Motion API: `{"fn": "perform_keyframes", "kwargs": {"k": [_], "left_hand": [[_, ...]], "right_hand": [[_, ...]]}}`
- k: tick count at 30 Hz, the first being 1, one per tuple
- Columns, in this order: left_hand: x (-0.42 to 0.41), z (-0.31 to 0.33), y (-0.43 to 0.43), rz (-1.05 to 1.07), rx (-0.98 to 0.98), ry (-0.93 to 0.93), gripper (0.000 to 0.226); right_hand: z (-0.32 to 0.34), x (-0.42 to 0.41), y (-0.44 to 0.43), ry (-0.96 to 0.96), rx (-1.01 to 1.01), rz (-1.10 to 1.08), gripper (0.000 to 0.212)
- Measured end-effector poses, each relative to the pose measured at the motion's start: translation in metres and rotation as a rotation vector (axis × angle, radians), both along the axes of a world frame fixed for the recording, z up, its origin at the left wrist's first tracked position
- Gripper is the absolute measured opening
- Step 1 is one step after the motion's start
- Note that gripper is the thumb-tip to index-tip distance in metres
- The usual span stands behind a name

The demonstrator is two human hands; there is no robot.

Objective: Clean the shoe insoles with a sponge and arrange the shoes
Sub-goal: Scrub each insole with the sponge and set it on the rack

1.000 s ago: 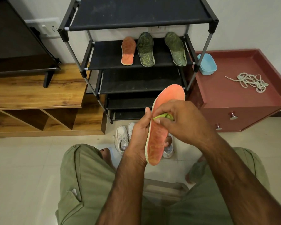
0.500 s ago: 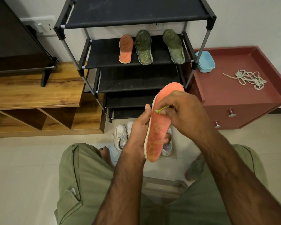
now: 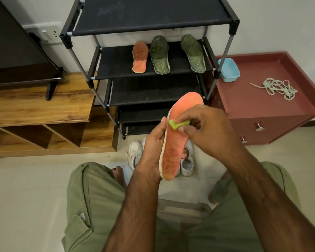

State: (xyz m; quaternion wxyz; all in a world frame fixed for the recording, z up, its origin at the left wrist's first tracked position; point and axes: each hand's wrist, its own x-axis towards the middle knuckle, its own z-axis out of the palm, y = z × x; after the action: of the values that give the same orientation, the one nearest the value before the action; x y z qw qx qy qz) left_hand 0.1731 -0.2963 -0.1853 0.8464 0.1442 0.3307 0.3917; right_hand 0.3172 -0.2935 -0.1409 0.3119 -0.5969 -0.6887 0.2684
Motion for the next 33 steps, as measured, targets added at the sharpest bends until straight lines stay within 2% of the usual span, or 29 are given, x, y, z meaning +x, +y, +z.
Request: {"fn": "perform_keyframes", "kwargs": {"k": [3, 6, 10, 15, 20, 23, 28, 33], "left_hand": [[-0.003, 0.004, 0.003, 0.004, 0.002, -0.004, 0.059], [-0.005, 0.006, 0.002, -0.013, 0.014, -0.11, 0.071], [-0.006, 0.0, -0.002, -0.046, 0.051, -0.298, 0.074], [-0.006, -0.004, -0.003, 0.013, 0.04, -0.272, 0.045], [-0.005, -0.007, 0.0, 0.03, 0.063, -0.257, 0.067], [-0.003, -0.005, 0.002, 0.051, 0.077, -0.229, 0.068], [-0.004, -0.005, 0.001, 0.082, 0.067, -0.265, 0.066], [-0.003, -0.004, 0.002, 0.067, 0.068, -0.2, 0.062]], "right_hand": [[0.005, 0.01, 0.005, -0.03, 0.21, -0.204, 0.017], [0.005, 0.01, 0.005, -0.213, 0.293, -0.161, 0.015], [-0.009, 0.01, 0.004, -0.256, 0.21, -0.046, 0.024], [-0.014, 0.009, 0.002, -0.255, 0.145, 0.067, 0.034], [-0.01, 0.015, 0.006, -0.284, 0.101, 0.051, 0.03], [-0.008, 0.02, 0.01, -0.319, 0.097, -0.042, 0.031], [-0.007, 0.011, -0.002, -0.237, 0.014, 0.118, 0.028], [-0.013, 0.016, 0.005, -0.191, 0.087, -0.138, 0.023]]}}
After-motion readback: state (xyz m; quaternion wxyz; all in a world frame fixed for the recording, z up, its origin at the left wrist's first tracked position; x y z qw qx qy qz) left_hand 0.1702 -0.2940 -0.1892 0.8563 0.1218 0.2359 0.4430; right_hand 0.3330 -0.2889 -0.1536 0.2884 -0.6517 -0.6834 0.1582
